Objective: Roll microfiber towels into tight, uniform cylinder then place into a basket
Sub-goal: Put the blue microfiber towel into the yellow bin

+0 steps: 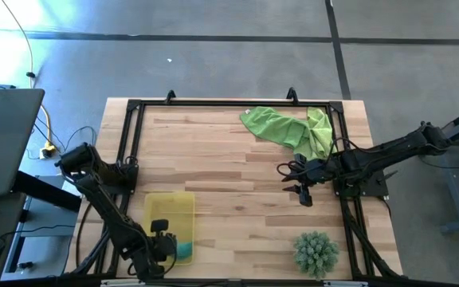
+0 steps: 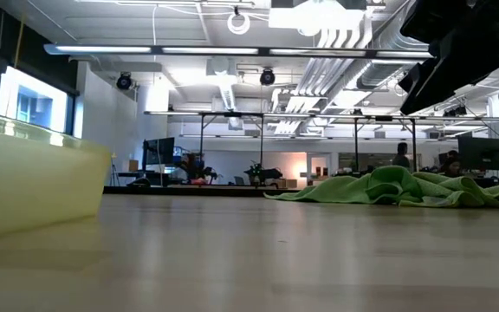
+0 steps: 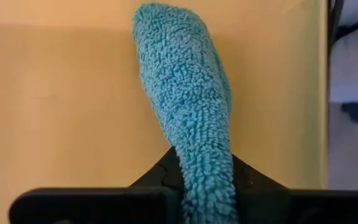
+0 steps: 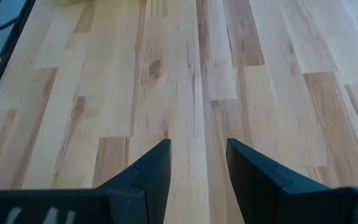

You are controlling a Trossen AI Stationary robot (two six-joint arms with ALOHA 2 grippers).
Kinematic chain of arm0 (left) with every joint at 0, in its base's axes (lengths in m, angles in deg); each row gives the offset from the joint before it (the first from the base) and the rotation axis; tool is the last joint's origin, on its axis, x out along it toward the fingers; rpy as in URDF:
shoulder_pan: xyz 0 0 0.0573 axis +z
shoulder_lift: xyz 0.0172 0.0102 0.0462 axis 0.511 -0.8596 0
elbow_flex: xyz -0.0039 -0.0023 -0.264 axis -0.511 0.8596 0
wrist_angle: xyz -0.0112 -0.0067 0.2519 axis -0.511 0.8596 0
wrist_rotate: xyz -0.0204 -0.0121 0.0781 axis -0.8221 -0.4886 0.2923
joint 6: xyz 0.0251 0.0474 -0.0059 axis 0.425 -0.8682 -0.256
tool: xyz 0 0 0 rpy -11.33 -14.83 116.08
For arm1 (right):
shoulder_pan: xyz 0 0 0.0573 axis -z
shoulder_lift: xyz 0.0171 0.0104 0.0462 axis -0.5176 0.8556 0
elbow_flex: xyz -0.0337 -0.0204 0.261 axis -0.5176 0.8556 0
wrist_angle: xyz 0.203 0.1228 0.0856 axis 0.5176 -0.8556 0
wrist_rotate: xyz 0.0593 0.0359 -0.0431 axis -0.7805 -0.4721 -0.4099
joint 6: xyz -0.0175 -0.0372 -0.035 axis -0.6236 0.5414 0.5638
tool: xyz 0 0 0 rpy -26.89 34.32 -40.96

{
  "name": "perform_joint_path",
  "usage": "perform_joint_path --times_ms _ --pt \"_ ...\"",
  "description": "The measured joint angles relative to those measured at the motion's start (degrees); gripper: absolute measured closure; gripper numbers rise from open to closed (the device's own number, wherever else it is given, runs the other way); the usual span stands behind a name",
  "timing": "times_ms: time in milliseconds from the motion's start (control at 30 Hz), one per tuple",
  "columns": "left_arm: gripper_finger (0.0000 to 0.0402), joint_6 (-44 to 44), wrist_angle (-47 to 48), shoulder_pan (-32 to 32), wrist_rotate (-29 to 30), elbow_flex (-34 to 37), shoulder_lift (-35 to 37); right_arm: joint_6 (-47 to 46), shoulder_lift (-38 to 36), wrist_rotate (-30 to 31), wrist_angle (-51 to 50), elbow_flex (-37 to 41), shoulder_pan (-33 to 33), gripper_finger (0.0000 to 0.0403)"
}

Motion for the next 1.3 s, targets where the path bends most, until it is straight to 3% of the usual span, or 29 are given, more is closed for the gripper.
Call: perform_joint_path --times_ms 300,700,1100,1300 --pt "0.0333 10.1 -0.4 2.7 -5.3 0.0 0.0 -0.1 0.0 0.0 0.0 0.0 0.0 0.0256" --pt "0.0269 8.4 -4.0 3.0 -8.0 0.0 0.0 0.0 0.0 0.0 0.0 0.0 0.0 0.0256" --pt "0.0193 11.4 -0.1 2.5 -11.2 0.0 0.6 0.0 0.0 0.0 0.0 0.0 0.0 0.0256" --pt "0.0183 11.3 -0.1 3.1 -10.0 0.0 6.6 0.0 0.0 0.0 0.0 0.0 0.0 0.0256"
